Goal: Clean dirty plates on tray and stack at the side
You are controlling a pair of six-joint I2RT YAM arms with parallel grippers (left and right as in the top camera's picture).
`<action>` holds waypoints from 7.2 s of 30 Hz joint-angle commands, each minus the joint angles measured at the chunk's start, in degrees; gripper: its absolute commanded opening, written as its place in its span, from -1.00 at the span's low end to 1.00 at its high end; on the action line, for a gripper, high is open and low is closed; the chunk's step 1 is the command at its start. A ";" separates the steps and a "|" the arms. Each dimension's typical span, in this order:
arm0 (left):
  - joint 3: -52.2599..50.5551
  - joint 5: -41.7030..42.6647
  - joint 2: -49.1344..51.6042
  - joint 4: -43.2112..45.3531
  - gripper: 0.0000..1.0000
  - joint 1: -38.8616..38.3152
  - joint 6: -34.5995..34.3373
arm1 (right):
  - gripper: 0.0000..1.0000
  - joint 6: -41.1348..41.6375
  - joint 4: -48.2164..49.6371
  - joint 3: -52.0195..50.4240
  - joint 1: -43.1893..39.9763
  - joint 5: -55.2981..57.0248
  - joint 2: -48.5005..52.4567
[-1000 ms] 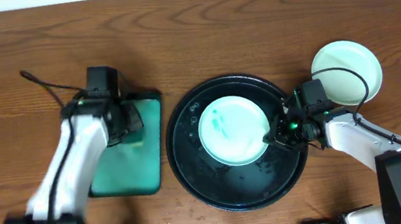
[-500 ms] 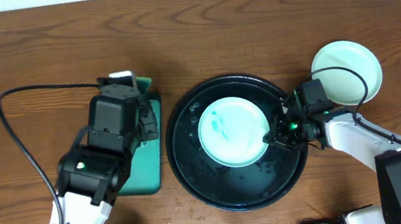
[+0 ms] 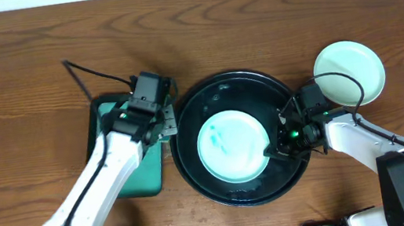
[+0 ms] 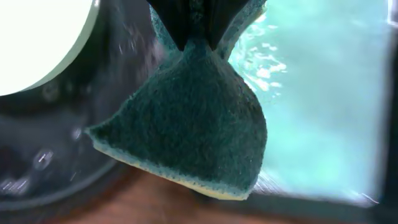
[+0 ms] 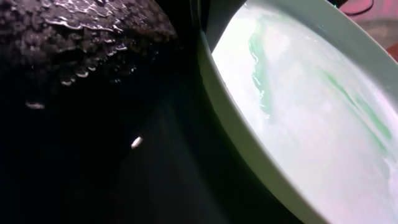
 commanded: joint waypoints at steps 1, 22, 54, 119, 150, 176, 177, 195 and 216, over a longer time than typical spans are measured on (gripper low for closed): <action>1.01 7.26 2.40 0.37 -0.86 -0.33 -3.69 | -0.97 -1.22 -4.42 -1.75 1.73 5.77 2.14; 1.60 11.06 3.13 7.43 -0.86 -16.04 -8.20 | -0.97 9.70 -10.71 7.85 10.99 18.03 2.14; 2.05 26.53 19.06 12.59 -0.86 -18.38 -9.81 | -0.97 18.53 -6.67 12.68 11.89 18.88 2.14; 2.08 8.15 19.08 15.76 -0.86 -13.84 -8.76 | -0.97 19.56 -15.89 12.68 13.42 19.69 2.14; 2.27 39.10 19.08 -1.57 -0.86 -10.64 -1.68 | -0.97 19.56 -15.67 12.68 13.42 19.96 2.14; 4.46 23.12 27.78 12.63 -0.86 -8.92 -11.32 | -0.97 19.58 -16.55 12.68 13.42 19.28 2.14; 4.94 22.69 27.65 12.13 -0.85 -8.39 -11.30 | -0.97 19.58 -16.59 12.68 13.42 19.28 2.14; 22.01 13.25 25.40 -10.45 -0.86 -6.54 -1.51 | -0.97 19.58 -15.80 12.68 13.40 19.32 2.14; 21.92 -2.01 15.80 -20.59 -0.86 13.88 -5.14 | -0.97 18.27 -14.10 12.68 13.40 19.28 2.14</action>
